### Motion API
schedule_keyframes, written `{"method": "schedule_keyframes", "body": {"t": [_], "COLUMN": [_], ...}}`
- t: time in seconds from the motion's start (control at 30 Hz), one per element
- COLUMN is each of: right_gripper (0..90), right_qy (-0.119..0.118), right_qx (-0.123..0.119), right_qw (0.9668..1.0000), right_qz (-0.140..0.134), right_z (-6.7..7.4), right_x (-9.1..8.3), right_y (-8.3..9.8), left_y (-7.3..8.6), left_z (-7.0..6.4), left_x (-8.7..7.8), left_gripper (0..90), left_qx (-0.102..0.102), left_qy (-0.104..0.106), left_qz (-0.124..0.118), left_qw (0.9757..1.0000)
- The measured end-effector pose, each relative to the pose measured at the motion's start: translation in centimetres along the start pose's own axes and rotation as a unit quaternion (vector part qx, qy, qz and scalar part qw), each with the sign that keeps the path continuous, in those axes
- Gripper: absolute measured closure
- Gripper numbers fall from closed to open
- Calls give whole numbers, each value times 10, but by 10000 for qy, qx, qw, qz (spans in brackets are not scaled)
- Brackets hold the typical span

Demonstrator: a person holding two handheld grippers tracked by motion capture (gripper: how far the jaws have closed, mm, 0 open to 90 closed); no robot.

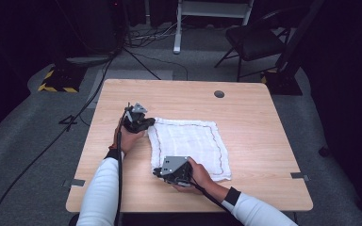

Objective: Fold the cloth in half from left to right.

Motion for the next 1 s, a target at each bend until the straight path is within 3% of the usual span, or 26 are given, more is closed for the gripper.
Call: {"method": "schedule_keyframes", "body": {"t": [0.3, 0.6, 1.0], "right_gripper": [857, 857, 857], "right_qy": [145, 344, 645], "right_qx": [191, 428, 732], "right_qw": [9997, 9983, 9950], "right_qz": [-103, -188, -224], "right_z": [-9, -16, -35], "right_x": [-20, -46, -89], "right_y": [8, 21, 52], "left_y": [-18, -47, -75], "left_z": [-6, -29, -56], "left_x": [1, 11, 34], "left_gripper": [862, 862, 864], "left_qx": [46, 220, 476], "left_qy": [-1, 86, 125], "left_qz": [-180, -333, -254], "left_qw": [9998, 9992, 9985]}}
Point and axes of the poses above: each handheld gripper's, and its own axes: x roughly forward along the jaws, y roughly out of its underside, z roughly to its left, the point moved 6 cm from there along x, roughly forward along the jaws, and after that the axes turned 8 degrees about z, right-handed, at the moved point
